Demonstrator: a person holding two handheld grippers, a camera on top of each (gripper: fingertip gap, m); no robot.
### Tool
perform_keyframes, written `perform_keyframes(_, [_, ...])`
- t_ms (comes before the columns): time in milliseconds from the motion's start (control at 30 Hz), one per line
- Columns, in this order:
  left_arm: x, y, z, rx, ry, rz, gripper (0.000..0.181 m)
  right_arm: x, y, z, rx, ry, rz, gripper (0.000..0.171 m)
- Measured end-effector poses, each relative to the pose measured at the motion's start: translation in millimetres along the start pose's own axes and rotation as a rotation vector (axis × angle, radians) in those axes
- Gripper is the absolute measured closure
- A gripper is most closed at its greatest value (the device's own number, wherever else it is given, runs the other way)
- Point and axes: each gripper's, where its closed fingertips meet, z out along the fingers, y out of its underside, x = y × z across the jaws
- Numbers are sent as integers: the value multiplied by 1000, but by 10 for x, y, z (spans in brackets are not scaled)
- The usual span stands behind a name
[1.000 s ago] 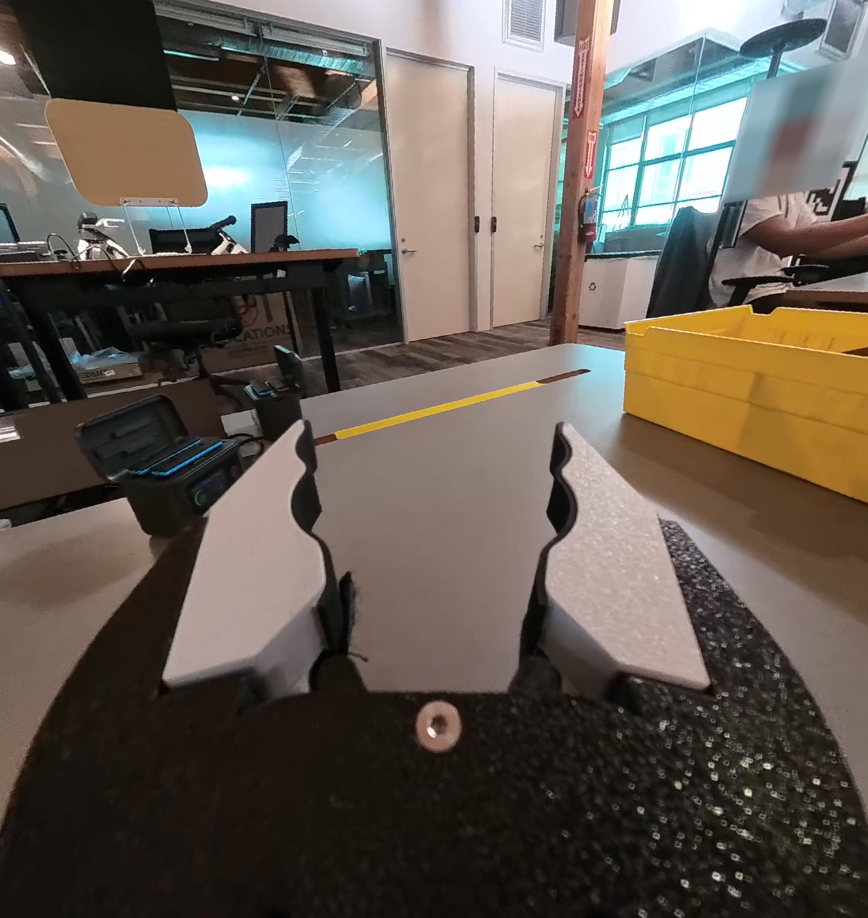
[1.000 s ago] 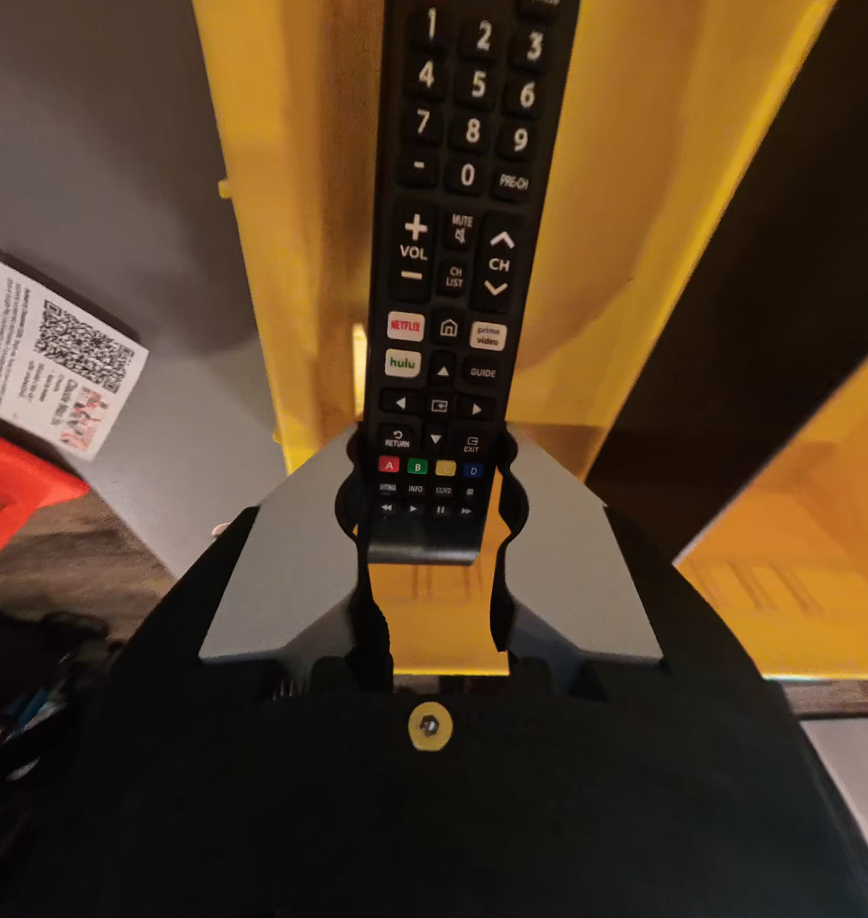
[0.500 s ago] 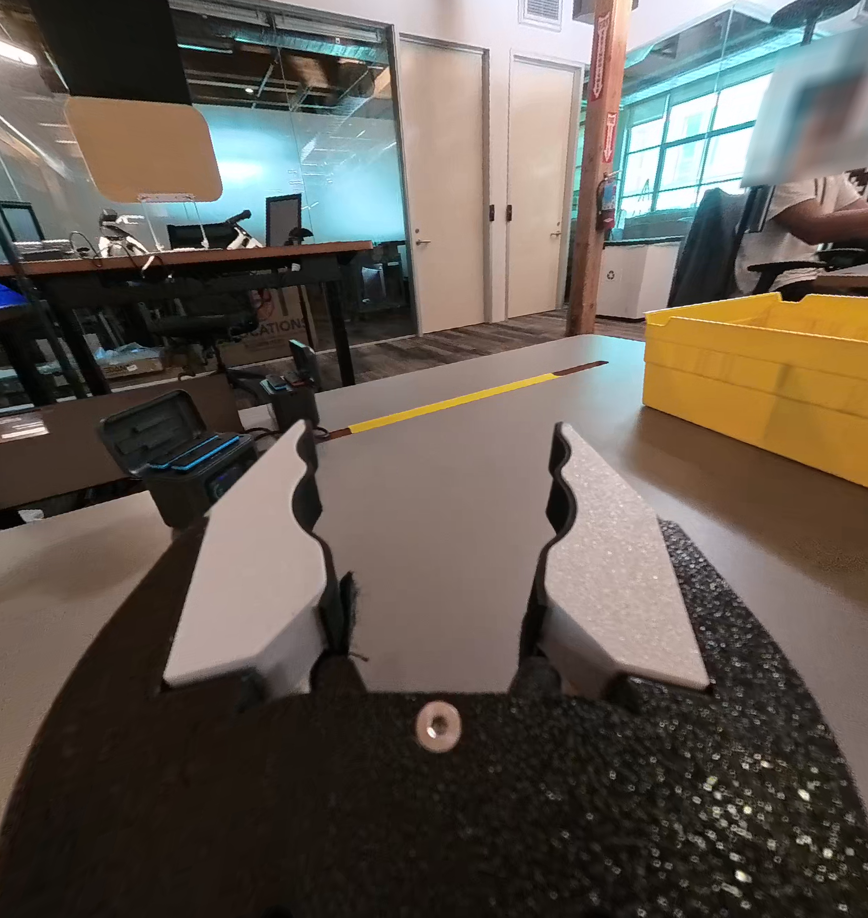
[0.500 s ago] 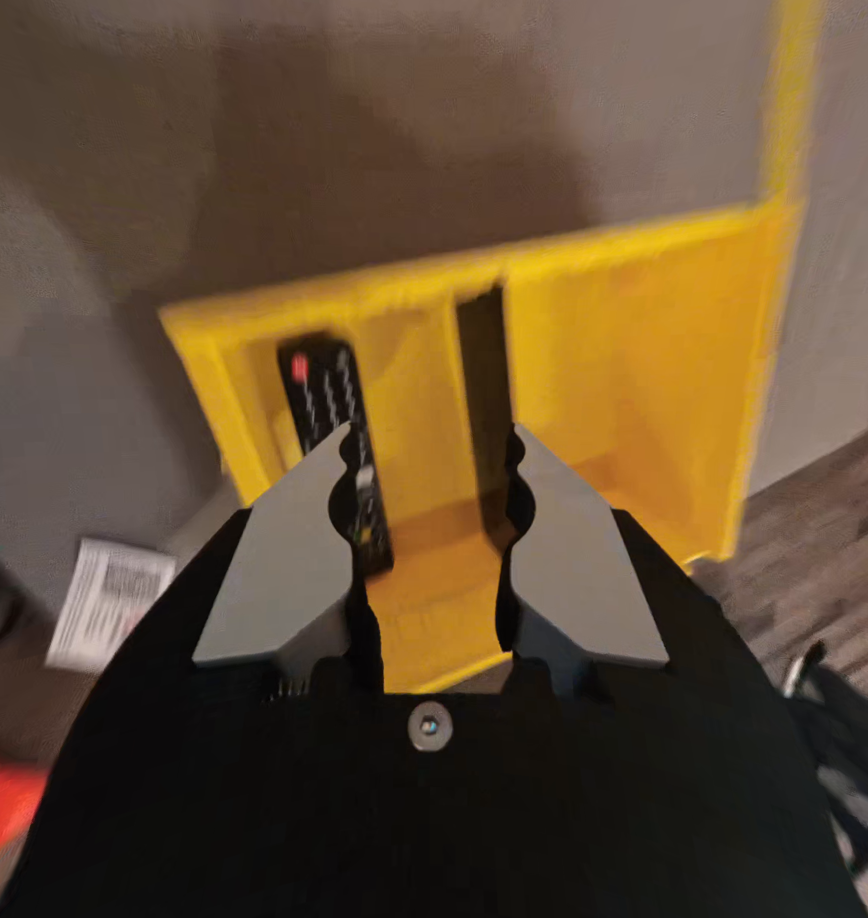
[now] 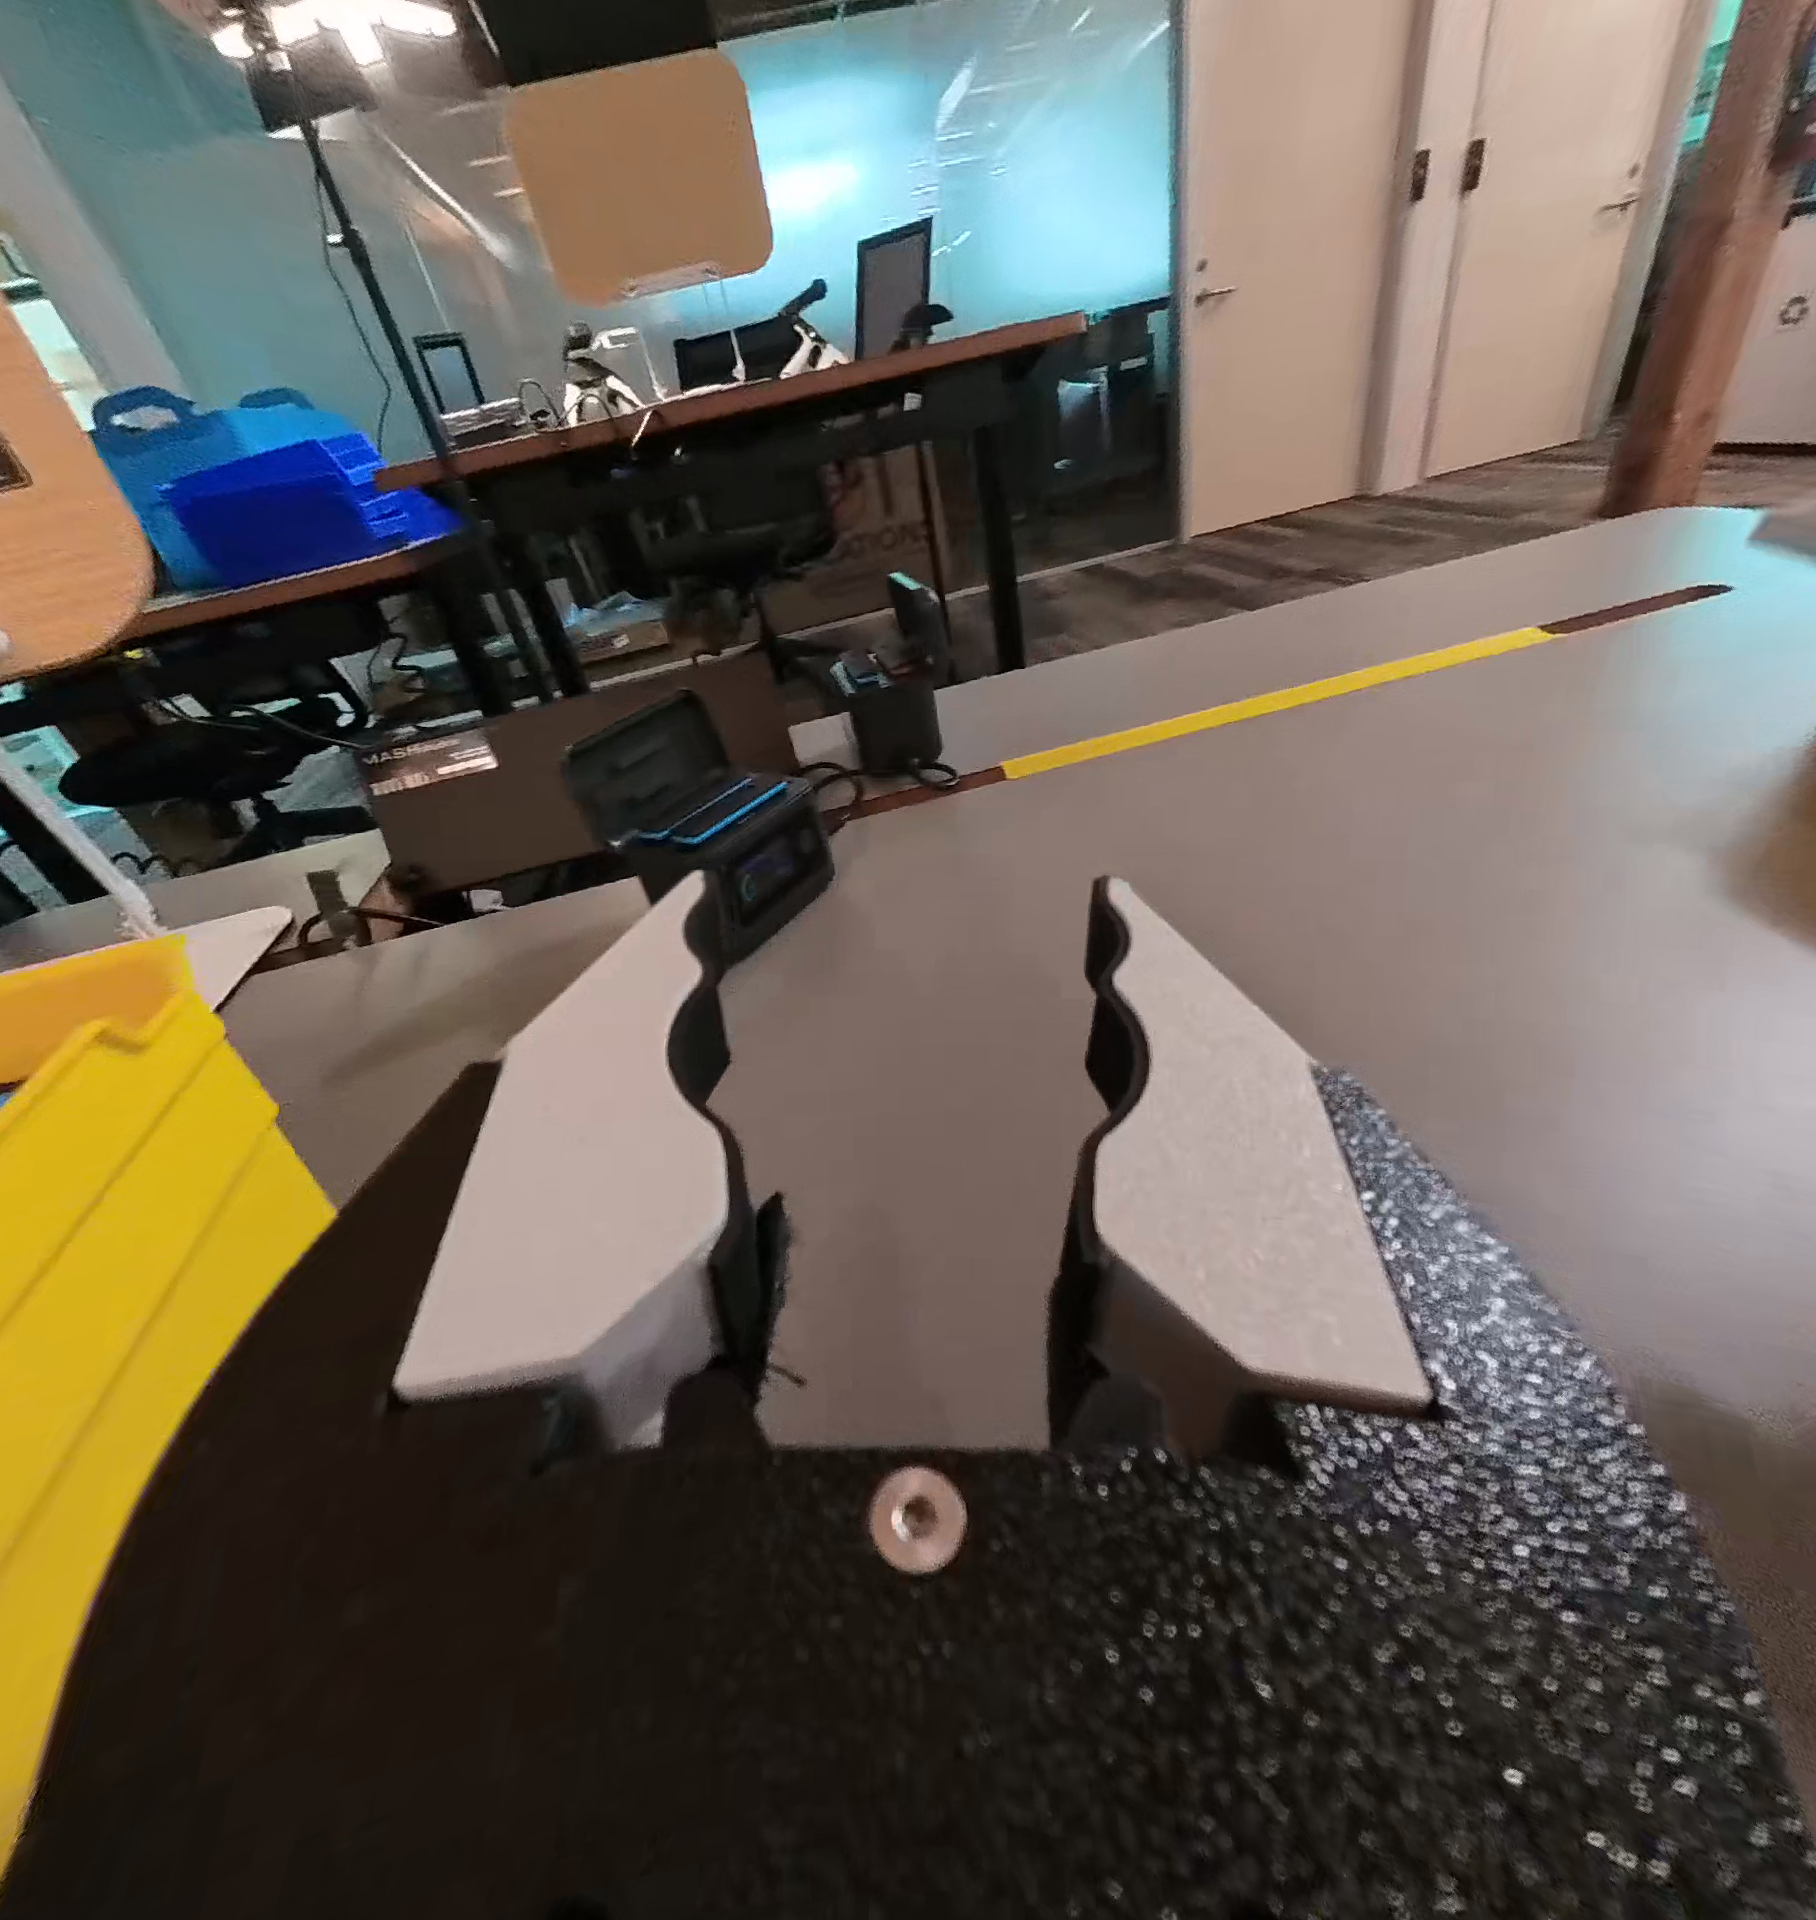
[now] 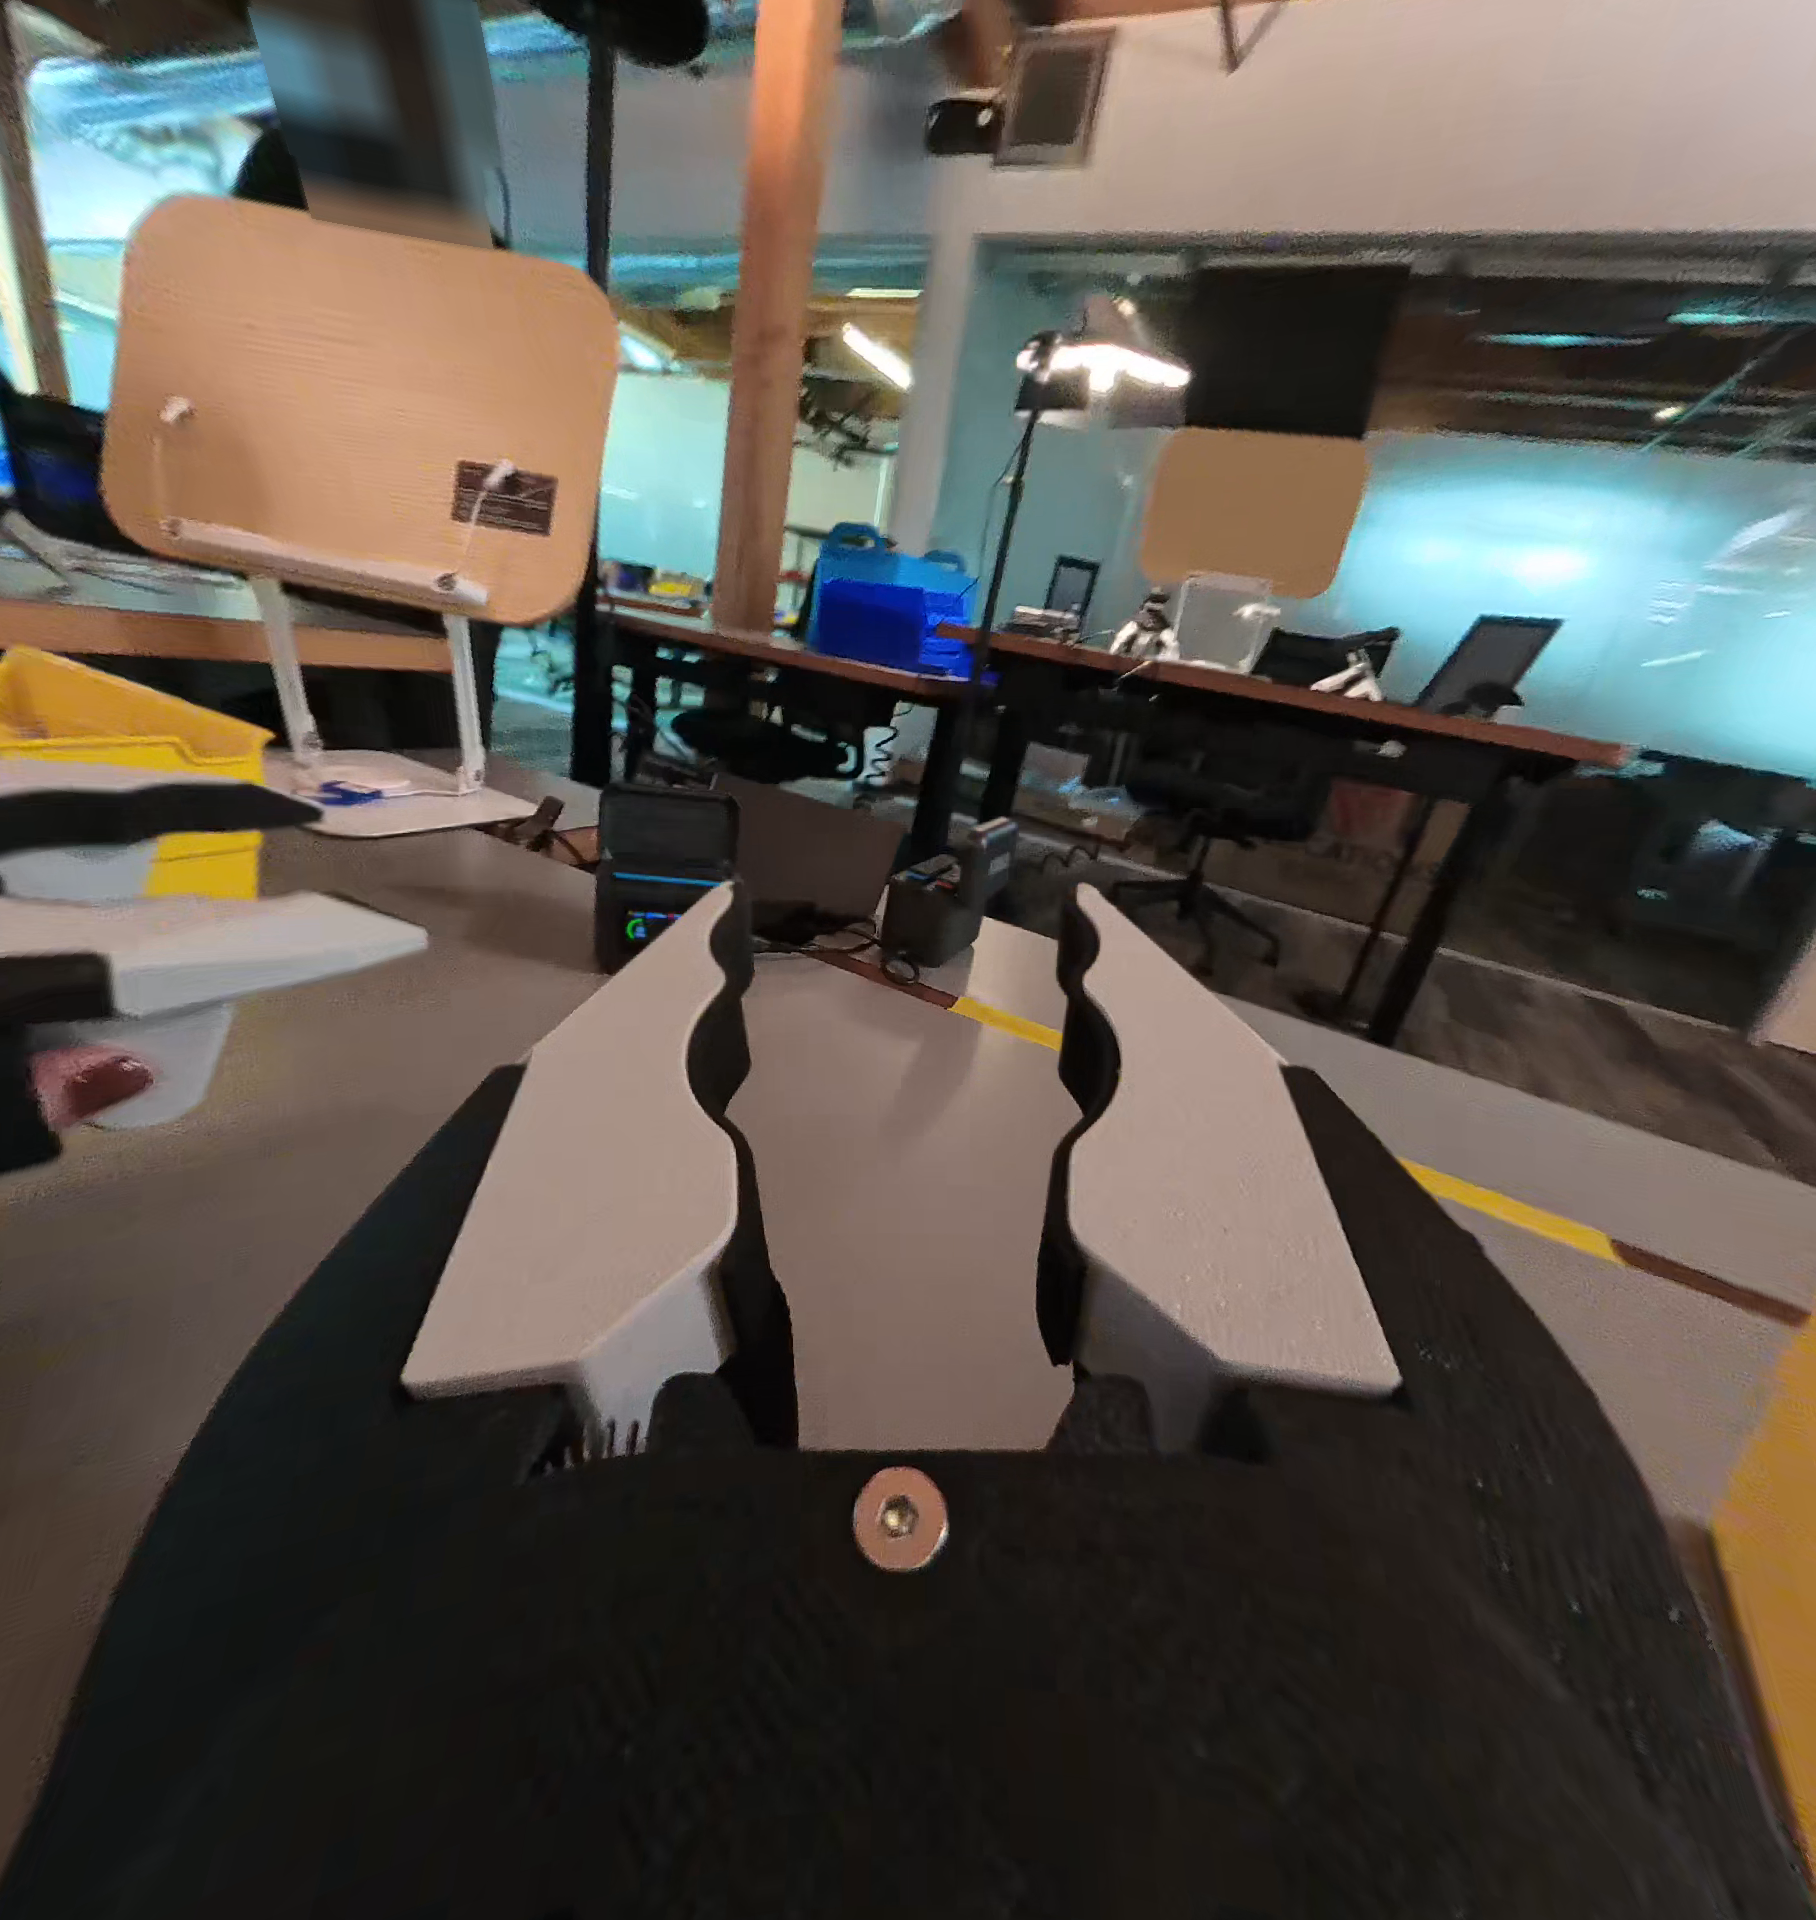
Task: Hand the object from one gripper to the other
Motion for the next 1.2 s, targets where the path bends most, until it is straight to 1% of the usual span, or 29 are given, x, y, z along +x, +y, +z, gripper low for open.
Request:
perform_keyframes(67, [-36, 8, 3, -5, -11, 1, 113, -82, 123, -7, 27, 8, -48, 113])
perform_keyframes(133, [-57, -19, 9, 8, -14, 3, 113, -157, 101, 8, 38, -28, -114, 113])
perform_keyframes(233, [-83, -30, 16, 7, -22, 27, 113, -95, 57, -43, 103, -2, -186, 114])
perform_keyframes(333, [-144, -32, -11, -14, -36, 34, 115, -65, 139, -39, 78, -6, -157, 114])
perform_keyframes(433, [-251, 52, -29, -59, -67, 17, 115, -33, 186, -18, 60, 0, -139, 115])
perform_keyframes(533, [-319, 129, -35, -85, -76, -24, 115, -42, 193, -14, 59, -8, -131, 116])
perform_keyframes(767, [-501, 206, -114, -116, -138, -34, 115, -86, 212, -6, 50, -24, -152, 117])
perform_keyframes(867, [-481, 105, -159, -113, -88, -29, 115, -87, 215, -2, 49, -24, -157, 118])
perform_keyframes(967, [-517, -231, -384, -70, -32, -49, 115, -90, 215, -5, 48, -23, -162, 119])
perform_keyframes(1000, [-592, -340, -487, -66, -31, -56, 116, -87, 216, -5, 48, -22, -162, 120])
perform_keyframes(1067, [-888, -472, -684, -97, -81, -85, 116, -78, 214, -5, 49, -21, -154, 120])
perform_keyframes(1167, [-1499, -550, -931, -136, -214, -112, 125, -58, 211, -3, 50, -14, -140, 121])
perform_keyframes(1200, [-1648, -534, -972, -157, -226, -110, 127, -54, 210, -3, 51, -13, -136, 121])
